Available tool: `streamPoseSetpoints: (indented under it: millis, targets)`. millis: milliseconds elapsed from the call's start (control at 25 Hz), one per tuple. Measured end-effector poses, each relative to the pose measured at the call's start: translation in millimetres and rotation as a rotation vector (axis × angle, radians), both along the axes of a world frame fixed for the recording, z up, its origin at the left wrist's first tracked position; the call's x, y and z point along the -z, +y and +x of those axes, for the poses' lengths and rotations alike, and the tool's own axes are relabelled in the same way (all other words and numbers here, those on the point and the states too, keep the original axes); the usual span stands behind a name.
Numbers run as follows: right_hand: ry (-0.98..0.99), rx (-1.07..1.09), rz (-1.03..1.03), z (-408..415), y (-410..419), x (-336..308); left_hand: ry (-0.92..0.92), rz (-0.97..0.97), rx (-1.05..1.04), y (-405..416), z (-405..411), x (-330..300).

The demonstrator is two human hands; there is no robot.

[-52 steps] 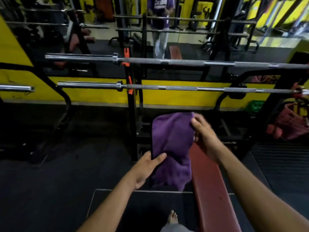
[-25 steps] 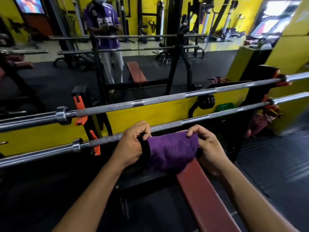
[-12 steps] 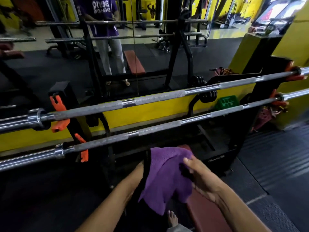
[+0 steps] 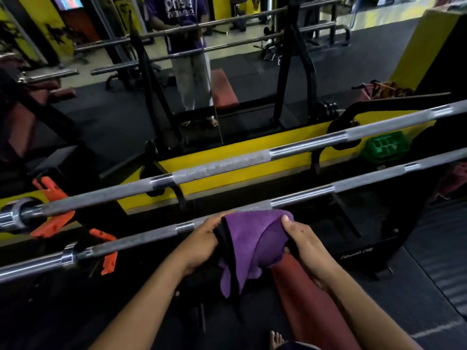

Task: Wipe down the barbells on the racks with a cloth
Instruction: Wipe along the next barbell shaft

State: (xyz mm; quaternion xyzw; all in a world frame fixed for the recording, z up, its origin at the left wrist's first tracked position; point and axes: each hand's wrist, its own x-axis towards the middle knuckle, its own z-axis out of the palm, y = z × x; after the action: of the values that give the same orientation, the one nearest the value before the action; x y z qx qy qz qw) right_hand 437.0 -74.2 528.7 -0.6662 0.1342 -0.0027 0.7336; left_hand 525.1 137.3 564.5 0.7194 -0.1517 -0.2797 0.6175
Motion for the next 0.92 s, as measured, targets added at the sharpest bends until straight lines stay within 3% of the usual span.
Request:
streamPoseSetpoints:
  millis: [120,240,280,440,600,680,800,920]
  targets:
    - [-0.024,0.039,-0.104,24.2,-9.9,-4.8,0.459,-0.222,-0.203,-10.9,-0.4,26.7]
    - [0.024,0.124,-0.016,39.7,-8.1,-1.6,0.661,-0.518,-0.333,-5.2,-4.0,44.2]
    - [0.099,0.171,0.048,43.7,-6.2,3.0,0.658,-0.515,-0.352,-5.6,-9.0,47.0]
    - [0.289,0.181,0.38,34.4,-4.0,30.7,0.318,-0.066,-0.357,-33.3,-24.7,59.3]
    - [0.345,0.053,0.453,24.2,0.5,40.5,0.206,-0.059,-0.38,-47.8,-32.2,64.2]
    - [0.43,0.049,0.34,23.1,-4.9,38.8,0.077,0.055,-0.318,-40.8,-26.8,71.7]
    - [0.198,0.065,0.232,46.8,-32.8,22.4,-0.207,0.302,-0.369,-5.0,0.2,83.4]
    - [-0.008,0.248,-0.368,65.9,-51.1,8.8,-0.657,0.683,-0.415,66.4,50.1,94.8]
